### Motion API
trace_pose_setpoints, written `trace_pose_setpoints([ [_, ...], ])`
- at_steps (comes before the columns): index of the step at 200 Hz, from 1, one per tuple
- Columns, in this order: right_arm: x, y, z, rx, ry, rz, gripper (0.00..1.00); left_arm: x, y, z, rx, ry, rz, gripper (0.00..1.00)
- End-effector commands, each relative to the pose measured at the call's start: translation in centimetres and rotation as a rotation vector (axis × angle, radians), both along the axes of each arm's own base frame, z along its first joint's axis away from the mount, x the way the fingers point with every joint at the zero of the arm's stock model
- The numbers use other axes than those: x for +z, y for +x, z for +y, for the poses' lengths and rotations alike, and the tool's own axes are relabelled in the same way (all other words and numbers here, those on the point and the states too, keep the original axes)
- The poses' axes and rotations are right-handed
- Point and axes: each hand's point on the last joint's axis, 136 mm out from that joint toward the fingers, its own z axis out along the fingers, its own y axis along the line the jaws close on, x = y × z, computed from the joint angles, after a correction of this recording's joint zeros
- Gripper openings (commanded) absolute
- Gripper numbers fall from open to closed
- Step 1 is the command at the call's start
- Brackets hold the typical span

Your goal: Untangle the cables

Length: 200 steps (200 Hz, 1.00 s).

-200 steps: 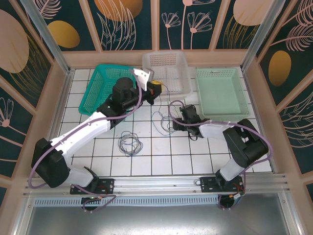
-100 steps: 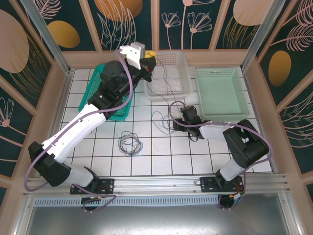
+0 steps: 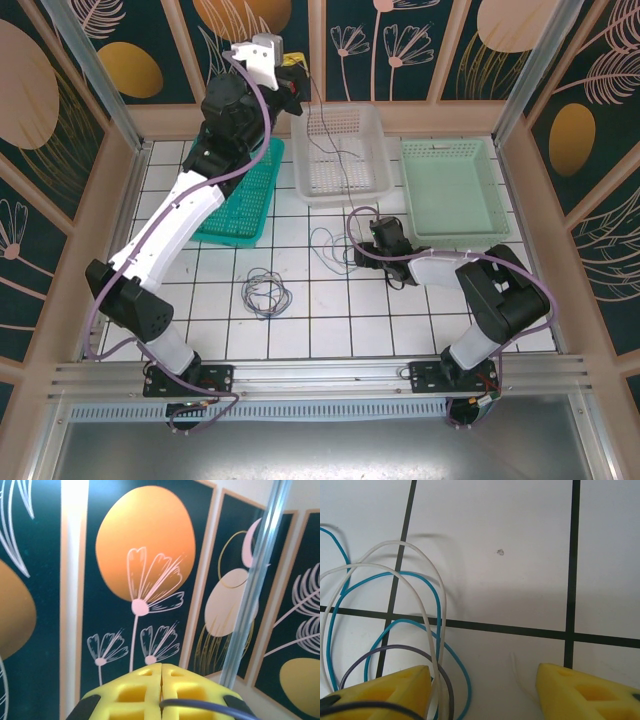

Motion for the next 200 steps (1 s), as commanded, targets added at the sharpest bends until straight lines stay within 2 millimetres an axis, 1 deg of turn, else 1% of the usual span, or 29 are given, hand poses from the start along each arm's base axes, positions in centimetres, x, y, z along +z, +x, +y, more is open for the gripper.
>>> trace_pose_setpoints([
  [1,-2.5,-2.0,-0.6,-0.001,-0.019,0.092,0.59,4.2,-1.7,0.3,-0.034,-0.071,-0.083,0.0],
  [26,-2.6,-2.0,-0.5,0.002,-0.019,0.094,0.59,6.6,-2.1,1.1,-0.008,-0.085,-0.121,0.0],
  [46,-2.7,-2.0,-0.4,0.004,-0.018,0.096,0.59,8.1,-1.9,1.9,0.024,-0.093,-0.135,0.0],
  [55,-2.7,-2.0,-0.4,0.004,-0.017,0.095,0.59,9.2,-2.1,2.5,0.04,-0.106,-0.154,0.0],
  [64,-2.7,-2.0,-0.4,0.003,-0.017,0.097,0.59,10.8,-2.8,3.1,0.044,-0.126,-0.183,0.0],
  [66,-2.7,-2.0,-0.5,0.002,-0.016,0.097,0.59,10.1,-2.0,2.6,0.042,-0.119,-0.171,0.0],
  [68,-2.8,-2.0,-0.5,0.002,-0.017,0.098,0.59,10.2,-2.0,2.6,0.042,-0.121,-0.176,0.0],
  [89,-2.9,-2.1,-0.4,0.002,-0.012,0.101,0.59,12.5,-2.8,2.5,0.01,-0.14,-0.22,0.0],
  [97,-2.9,-2.1,-0.4,0.001,-0.01,0.101,0.59,13.1,-2.9,2.3,-0.005,-0.144,-0.226,0.0],
  [109,-2.9,-2.2,-0.4,0.0,-0.01,0.104,0.59,13.6,-3.1,2.2,-0.015,-0.148,-0.228,0.0],
  [132,-3.0,-2.3,-0.5,0.0,-0.011,0.106,0.59,14.5,-3.6,2.9,0.002,-0.162,-0.248,0.0],
  [169,-3.0,-2.5,-0.6,-0.003,-0.009,0.108,0.59,17.2,-5.7,3.9,-0.002,-0.197,-0.312,0.0],
  [189,-2.9,-2.4,-0.3,-0.001,0.007,0.106,0.59,17.8,-6.2,4.3,0.003,-0.2,-0.324,0.0],
  [200,-2.9,-2.4,-0.3,-0.002,0.009,0.108,0.59,17.7,-6.1,4.4,0.012,-0.195,-0.32,0.0],
])
